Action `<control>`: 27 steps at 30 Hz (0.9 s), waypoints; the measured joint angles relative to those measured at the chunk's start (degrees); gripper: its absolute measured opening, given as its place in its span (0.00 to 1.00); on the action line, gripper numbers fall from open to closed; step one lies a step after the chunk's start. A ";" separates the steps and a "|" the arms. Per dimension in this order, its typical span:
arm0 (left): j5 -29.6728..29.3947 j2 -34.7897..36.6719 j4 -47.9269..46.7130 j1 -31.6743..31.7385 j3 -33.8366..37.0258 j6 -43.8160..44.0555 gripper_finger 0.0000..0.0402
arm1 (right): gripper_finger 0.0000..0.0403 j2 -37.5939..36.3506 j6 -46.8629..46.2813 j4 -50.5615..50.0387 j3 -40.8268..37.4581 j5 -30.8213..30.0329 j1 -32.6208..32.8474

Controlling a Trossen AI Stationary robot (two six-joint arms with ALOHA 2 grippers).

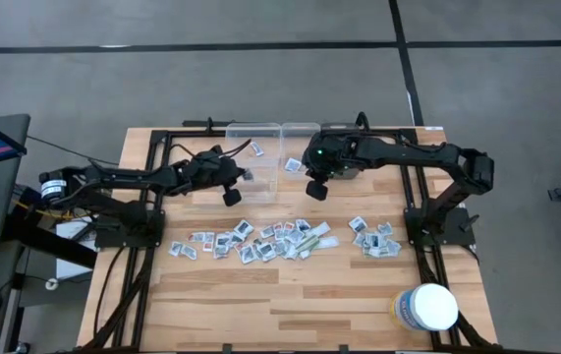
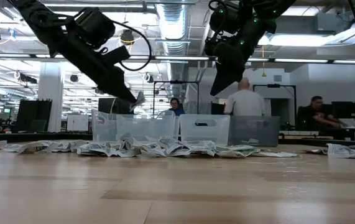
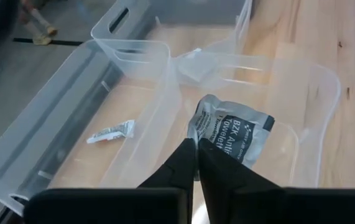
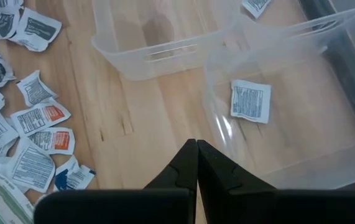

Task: Pick & Place First Aid Supplies
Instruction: Put the towelette pack into the bottom transparent bin, then put the bandage pack into the black transparent bin

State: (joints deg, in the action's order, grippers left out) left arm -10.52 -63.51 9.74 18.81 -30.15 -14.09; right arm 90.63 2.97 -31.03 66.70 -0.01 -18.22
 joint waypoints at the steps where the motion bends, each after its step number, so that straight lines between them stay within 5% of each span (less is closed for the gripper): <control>1: 0.01 0.00 -0.27 0.00 0.00 0.36 0.06 | 0.00 0.00 0.00 -0.02 0.00 0.00 0.00; 27: 2.43 3.15 -2.03 -0.95 0.00 3.02 0.15 | 0.00 -0.04 -0.03 -0.09 0.07 0.18 1.28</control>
State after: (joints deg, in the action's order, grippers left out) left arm -8.09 -60.36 7.71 17.85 -30.15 -11.07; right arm 90.59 2.94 -31.11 66.76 0.17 -16.94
